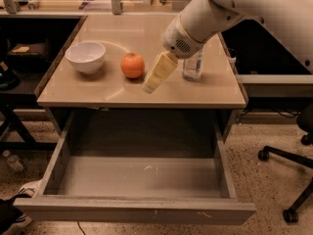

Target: Place orange into top drawer

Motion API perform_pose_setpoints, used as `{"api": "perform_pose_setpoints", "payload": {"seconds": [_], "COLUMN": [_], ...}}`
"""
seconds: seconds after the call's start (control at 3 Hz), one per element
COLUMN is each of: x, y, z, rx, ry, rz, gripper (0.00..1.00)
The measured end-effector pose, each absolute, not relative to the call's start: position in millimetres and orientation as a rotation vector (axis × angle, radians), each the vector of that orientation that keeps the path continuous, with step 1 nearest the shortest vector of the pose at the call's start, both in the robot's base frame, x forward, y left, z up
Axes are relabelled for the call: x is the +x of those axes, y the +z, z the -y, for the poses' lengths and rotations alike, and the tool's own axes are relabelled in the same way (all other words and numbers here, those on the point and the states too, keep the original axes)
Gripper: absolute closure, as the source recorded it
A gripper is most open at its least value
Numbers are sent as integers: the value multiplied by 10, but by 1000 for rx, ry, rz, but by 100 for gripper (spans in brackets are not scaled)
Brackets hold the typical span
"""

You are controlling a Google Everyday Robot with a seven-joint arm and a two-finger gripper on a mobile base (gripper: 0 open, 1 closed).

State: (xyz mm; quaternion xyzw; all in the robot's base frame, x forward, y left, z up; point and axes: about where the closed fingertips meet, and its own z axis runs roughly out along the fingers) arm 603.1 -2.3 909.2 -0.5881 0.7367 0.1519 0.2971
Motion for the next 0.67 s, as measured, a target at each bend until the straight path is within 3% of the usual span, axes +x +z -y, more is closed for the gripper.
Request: {"api": "perform_pose_setpoints", "payload": {"seconds": [0.67], "x": [6192], "y": [9121], "z": [-161], "rx": [-1587], "ry": [428], "rz": [-1939], "gripper": [0]}}
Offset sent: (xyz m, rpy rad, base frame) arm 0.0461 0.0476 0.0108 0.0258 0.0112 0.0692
